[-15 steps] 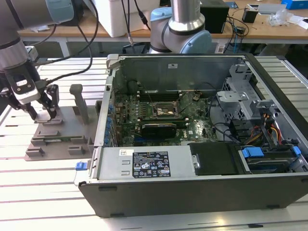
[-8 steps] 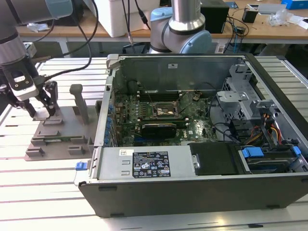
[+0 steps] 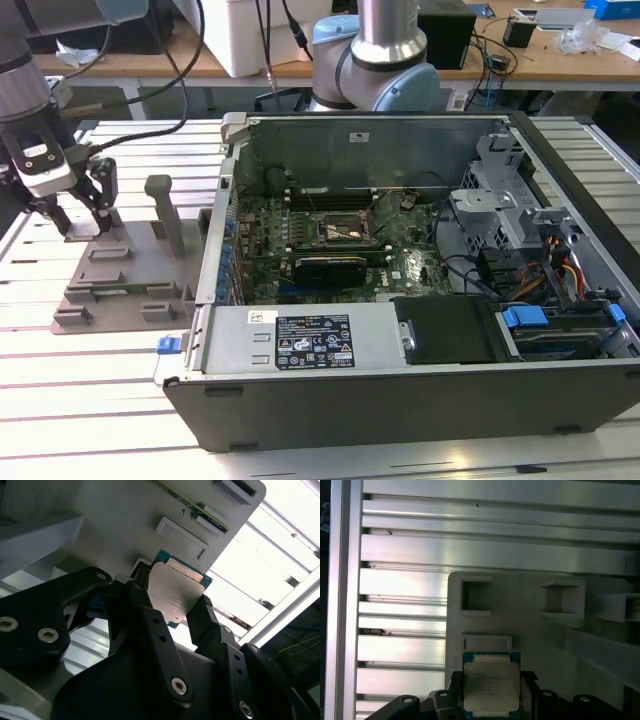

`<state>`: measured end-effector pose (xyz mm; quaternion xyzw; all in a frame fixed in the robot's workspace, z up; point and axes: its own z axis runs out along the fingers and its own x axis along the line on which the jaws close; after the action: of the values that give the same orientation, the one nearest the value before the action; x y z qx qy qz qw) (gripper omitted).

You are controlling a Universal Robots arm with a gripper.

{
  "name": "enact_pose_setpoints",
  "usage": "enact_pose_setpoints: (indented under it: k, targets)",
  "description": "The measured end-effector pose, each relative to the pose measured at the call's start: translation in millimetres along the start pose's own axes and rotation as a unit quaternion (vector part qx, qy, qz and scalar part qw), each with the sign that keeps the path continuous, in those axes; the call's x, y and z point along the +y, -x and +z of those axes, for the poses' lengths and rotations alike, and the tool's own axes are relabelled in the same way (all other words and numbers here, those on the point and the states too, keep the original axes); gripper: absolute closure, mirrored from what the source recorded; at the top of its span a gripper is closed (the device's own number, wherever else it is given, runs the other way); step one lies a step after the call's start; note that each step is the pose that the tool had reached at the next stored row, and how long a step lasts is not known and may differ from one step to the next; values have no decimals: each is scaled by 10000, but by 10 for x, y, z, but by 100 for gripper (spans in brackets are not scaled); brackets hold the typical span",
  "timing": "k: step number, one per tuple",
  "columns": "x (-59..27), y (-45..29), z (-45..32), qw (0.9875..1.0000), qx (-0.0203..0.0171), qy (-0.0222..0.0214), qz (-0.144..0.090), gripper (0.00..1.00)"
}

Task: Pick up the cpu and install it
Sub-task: 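Pick up the cpu and move it towards the insertion slot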

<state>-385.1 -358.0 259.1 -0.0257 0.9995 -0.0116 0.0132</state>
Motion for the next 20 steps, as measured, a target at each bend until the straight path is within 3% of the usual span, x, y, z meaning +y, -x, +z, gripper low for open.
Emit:
enact_pose_setpoints:
  k: [7, 13, 17, 18, 20]
  targets:
    - [43, 10, -287, 10000, 0, 0, 0, 45]
    - [85, 23, -682, 10000, 0, -3, 0, 45]
    - [107, 29, -882, 10000, 1, -8, 0, 45]
    - [117, 33, -982, 10000, 0, -12, 0, 45]
    - [127, 36, -1096, 10000, 1, -16, 0, 45]
